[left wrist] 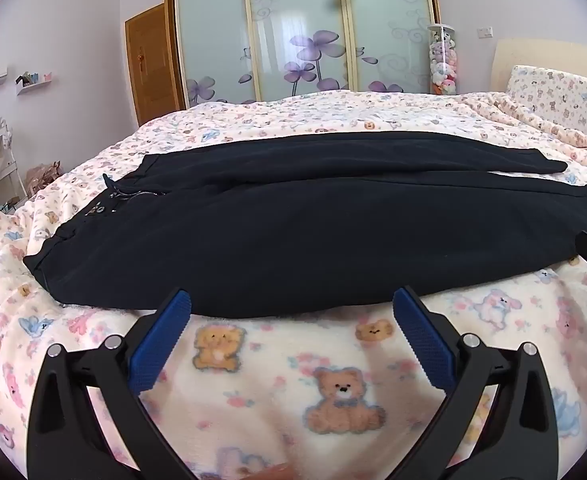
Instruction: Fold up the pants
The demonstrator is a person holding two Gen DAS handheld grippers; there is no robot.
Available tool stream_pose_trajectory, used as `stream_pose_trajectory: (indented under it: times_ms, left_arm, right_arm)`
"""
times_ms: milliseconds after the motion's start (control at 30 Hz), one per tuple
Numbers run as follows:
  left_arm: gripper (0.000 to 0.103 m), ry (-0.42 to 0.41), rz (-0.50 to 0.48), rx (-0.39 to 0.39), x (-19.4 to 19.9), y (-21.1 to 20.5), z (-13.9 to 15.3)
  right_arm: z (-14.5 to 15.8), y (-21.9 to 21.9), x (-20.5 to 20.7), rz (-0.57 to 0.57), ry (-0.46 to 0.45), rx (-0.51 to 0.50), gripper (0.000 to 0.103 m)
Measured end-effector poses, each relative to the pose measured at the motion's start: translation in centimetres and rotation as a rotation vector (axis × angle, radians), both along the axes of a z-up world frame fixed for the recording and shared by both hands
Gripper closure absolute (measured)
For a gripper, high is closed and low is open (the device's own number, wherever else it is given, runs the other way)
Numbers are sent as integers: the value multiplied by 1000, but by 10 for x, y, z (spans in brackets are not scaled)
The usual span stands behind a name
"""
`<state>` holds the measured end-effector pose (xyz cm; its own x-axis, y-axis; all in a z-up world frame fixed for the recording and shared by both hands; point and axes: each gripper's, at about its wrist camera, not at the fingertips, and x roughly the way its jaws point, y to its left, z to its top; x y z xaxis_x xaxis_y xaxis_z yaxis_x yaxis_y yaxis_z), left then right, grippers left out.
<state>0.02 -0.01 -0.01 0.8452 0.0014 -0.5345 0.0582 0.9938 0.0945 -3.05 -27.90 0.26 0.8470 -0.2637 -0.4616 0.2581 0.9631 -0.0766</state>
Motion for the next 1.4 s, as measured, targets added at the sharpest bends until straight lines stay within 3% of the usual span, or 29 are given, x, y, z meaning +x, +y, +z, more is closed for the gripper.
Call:
stream_pose_trajectory:
  times_ms: [1400]
  left_arm:
    - [2, 3, 0, -5, 0, 0, 0]
  right_arm:
    - [-2, -3, 1, 0, 3, 4, 1]
